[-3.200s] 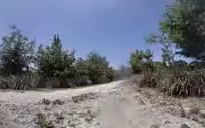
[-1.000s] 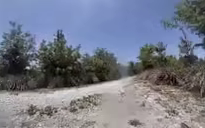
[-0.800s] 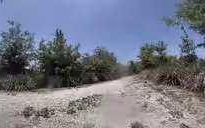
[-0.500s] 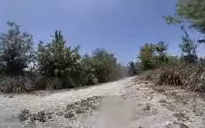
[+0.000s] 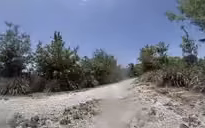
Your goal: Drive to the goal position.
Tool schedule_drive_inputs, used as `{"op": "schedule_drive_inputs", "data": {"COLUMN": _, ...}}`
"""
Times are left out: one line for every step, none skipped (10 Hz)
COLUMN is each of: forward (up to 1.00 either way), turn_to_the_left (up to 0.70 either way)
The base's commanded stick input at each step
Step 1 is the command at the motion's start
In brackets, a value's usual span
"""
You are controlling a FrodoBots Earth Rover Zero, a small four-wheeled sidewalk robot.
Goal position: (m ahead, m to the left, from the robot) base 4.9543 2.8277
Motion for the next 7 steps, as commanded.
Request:
{"op": "schedule_drive_inputs", "data": {"forward": 0.30, "turn_to_the_left": 0.00}}
{"op": "schedule_drive_inputs", "data": {"forward": 0.30, "turn_to_the_left": 0.00}}
{"op": "schedule_drive_inputs", "data": {"forward": 0.30, "turn_to_the_left": 0.00}}
{"op": "schedule_drive_inputs", "data": {"forward": 0.30, "turn_to_the_left": 0.00}}
{"op": "schedule_drive_inputs", "data": {"forward": 0.30, "turn_to_the_left": 0.00}}
{"op": "schedule_drive_inputs", "data": {"forward": 0.30, "turn_to_the_left": 0.00}}
{"op": "schedule_drive_inputs", "data": {"forward": 0.30, "turn_to_the_left": 0.00}}
